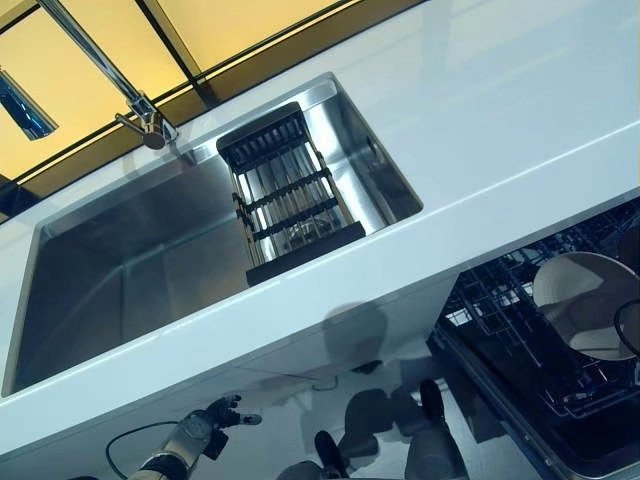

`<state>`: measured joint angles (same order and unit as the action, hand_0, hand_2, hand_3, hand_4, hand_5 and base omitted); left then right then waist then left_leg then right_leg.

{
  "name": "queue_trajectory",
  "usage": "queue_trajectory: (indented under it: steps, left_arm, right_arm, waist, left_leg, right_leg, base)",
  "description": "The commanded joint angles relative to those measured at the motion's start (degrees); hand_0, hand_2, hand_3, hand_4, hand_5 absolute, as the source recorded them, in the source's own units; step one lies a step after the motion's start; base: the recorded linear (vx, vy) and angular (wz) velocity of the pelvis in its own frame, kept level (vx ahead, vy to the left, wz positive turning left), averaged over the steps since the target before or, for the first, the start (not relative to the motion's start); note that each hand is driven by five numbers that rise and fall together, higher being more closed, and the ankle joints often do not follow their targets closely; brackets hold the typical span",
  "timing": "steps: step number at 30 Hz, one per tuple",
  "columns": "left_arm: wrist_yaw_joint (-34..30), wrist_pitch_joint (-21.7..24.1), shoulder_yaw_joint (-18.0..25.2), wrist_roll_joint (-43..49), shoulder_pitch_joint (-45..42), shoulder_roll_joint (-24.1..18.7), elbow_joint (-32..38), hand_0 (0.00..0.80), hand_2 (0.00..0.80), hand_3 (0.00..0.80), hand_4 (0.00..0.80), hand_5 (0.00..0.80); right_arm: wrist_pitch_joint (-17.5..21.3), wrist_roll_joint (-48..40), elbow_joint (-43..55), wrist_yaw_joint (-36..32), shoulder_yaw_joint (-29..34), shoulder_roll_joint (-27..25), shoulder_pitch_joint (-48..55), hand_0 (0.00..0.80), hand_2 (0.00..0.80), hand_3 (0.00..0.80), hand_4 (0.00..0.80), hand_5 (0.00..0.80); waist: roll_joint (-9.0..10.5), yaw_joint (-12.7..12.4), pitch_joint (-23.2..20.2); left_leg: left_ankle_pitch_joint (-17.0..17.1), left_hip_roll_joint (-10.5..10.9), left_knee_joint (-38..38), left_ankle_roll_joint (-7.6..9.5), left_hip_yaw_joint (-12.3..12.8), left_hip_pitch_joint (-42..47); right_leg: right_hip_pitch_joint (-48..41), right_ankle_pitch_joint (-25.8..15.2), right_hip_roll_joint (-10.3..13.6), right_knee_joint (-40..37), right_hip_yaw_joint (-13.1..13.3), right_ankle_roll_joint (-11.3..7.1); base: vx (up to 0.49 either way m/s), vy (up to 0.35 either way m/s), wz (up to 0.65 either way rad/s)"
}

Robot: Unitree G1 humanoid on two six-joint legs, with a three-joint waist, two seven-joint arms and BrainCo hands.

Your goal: Take plates into dishwasher

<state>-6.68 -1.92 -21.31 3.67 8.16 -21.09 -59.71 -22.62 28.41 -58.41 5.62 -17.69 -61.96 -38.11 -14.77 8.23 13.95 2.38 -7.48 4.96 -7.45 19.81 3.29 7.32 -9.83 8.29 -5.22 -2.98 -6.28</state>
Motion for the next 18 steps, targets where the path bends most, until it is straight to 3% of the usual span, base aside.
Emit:
queue_trajectory:
  steps: [1, 18]
  left_arm:
    - [0.03, 0.22, -1.75, 0.88, 2.81, -3.16, -1.08, 0.0, 0.0, 0.0, 0.0, 0.0]
    - [-0.4, -0.52, -1.61, 2.34, 4.03, -3.35, -1.76, 0.0, 0.0, 0.0, 0.0, 0.0]
  right_arm:
    - [0.88, 1.22, -4.14, -2.05, -5.23, 3.27, -3.59, 0.8, 0.8, 0.8, 0.8, 0.8]
    - [3.37, -0.49, -7.65, -5.11, -5.39, 6.52, -0.71, 0.8, 0.8, 0.8, 0.8, 0.8]
  waist:
    - [4.33, -0.95, 0.92]
    - [6.01, -1.62, 0.1]
  left_leg:
    - [-0.93, 1.01, 0.04, -0.13, -3.05, 1.84]
    - [-0.98, 0.33, 0.04, 0.01, -3.18, 2.7]
  right_leg:
    - [-0.78, 2.37, 2.42, 0.22, -1.3, -3.01]
    - [-2.04, 2.48, 2.11, 0.22, -1.42, -3.1]
  base:
    - [0.0, 0.0, 0.0]
    - [0.001, -0.005, 0.01]
